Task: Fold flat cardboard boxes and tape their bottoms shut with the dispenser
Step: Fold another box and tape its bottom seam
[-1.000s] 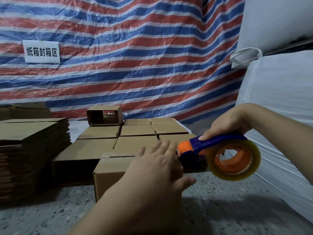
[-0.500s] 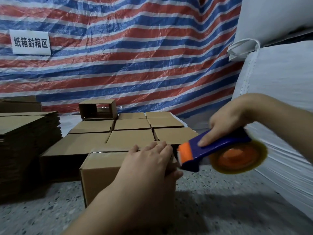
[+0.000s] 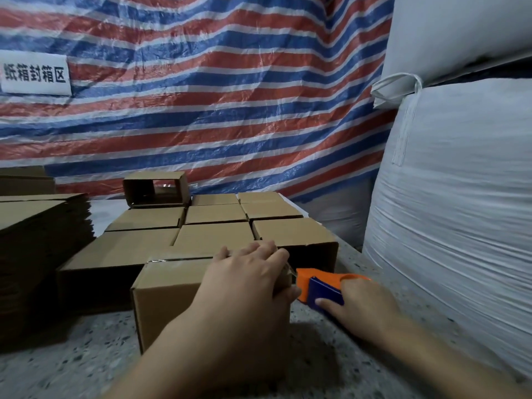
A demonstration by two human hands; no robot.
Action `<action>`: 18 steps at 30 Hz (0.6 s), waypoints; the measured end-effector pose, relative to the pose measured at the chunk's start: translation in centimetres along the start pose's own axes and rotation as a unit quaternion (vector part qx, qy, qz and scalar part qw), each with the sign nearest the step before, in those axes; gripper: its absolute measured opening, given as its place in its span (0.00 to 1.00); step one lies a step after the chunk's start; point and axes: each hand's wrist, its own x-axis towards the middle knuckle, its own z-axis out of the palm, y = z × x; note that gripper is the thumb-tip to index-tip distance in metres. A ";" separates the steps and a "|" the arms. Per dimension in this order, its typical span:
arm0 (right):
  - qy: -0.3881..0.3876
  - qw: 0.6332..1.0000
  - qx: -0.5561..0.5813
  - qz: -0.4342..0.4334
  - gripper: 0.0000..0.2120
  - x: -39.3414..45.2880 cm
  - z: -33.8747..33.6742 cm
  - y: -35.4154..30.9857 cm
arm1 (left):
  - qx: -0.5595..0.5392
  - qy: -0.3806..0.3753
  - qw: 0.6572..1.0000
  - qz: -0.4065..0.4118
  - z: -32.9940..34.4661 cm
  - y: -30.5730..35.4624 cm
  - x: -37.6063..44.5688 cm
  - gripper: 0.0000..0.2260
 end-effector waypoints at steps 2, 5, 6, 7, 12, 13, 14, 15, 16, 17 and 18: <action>-0.005 1.000 0.009 0.015 0.29 -0.6 0.1 0.1 | 0.002 -0.003 1.000 0.001 0.0 0.1 0.1 0.27; -0.019 0.998 0.020 0.059 0.34 -0.2 -2.7 -1.3 | -0.005 -0.002 1.000 0.002 -0.1 0.1 -0.1 0.27; 0.013 0.997 0.057 0.049 0.35 -0.2 -3.7 -1.8 | -0.006 -0.002 1.000 0.001 -0.1 0.1 -0.2 0.27; 0.040 0.989 0.141 0.030 0.37 -0.2 -4.8 -2.3 | -0.005 -0.002 1.000 0.000 -0.1 0.2 -0.2 0.27; -0.080 0.737 0.668 0.062 0.34 -0.9 -7.7 -7.2 | 0.002 -0.027 1.000 -0.005 -0.6 0.6 0.1 0.28; -0.118 0.691 0.709 0.081 0.31 -1.2 -7.5 -8.2 | -0.001 -0.026 1.000 -0.004 -0.7 0.6 0.1 0.28; -0.147 0.675 0.719 0.078 0.29 -1.7 -7.1 -8.8 | -0.001 -0.023 1.000 -0.002 -0.8 0.6 0.0 0.29; -0.166 0.667 0.723 0.071 0.26 -2.4 -6.8 -9.5 | 0.003 -0.020 1.000 0.000 -0.7 0.6 0.0 0.30; -0.177 0.657 0.729 0.074 0.22 -3.0 -6.5 -10.0 | 0.007 -0.019 1.000 0.001 -0.7 0.5 -0.1 0.32; -0.175 0.638 0.746 0.077 0.18 -3.8 -6.4 -10.5 | 0.009 -0.020 1.000 0.001 -0.6 0.5 -0.1 0.34; -0.163 0.629 0.756 0.079 0.15 -4.6 -6.1 -10.5 | 0.010 -0.023 1.000 0.001 -0.6 0.5 -0.1 0.37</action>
